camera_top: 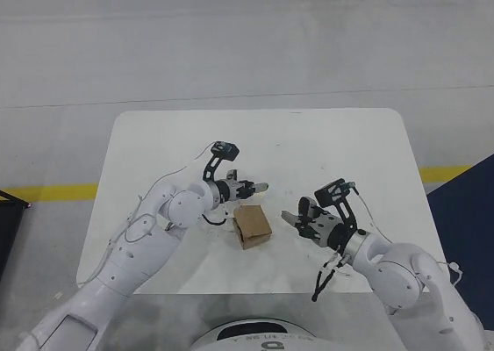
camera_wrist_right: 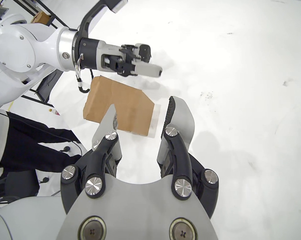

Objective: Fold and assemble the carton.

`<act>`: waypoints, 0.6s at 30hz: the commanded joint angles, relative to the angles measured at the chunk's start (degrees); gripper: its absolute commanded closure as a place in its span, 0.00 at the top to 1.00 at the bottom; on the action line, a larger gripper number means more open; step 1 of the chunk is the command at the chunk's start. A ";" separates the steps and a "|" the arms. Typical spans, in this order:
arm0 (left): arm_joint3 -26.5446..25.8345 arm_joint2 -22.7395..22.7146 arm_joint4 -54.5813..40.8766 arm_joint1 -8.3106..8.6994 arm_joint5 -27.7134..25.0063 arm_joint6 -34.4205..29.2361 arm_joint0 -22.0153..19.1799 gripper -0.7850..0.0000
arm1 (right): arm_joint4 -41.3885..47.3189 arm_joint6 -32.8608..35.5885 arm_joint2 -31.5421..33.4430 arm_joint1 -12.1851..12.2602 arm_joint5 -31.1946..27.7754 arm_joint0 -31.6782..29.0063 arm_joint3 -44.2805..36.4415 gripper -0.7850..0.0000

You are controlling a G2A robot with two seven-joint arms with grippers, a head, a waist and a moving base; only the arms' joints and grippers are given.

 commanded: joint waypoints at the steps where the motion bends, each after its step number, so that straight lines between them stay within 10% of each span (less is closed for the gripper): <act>1: -1.92 -2.66 1.11 0.70 0.51 0.51 1.48 1.00 | 0.73 -0.03 -1.13 -0.13 1.54 -0.06 0.54 0.69; 11: -29.26 -22.01 -1.38 5.40 1.97 -11.28 22.62 1.00 | 8.42 -0.76 -6.44 -1.01 5.54 3.50 6.52 0.64; 18: -35.51 -26.25 6.38 6.87 5.02 -17.62 32.36 1.00 | 9.74 -1.97 -9.55 -1.43 5.58 5.56 9.78 0.61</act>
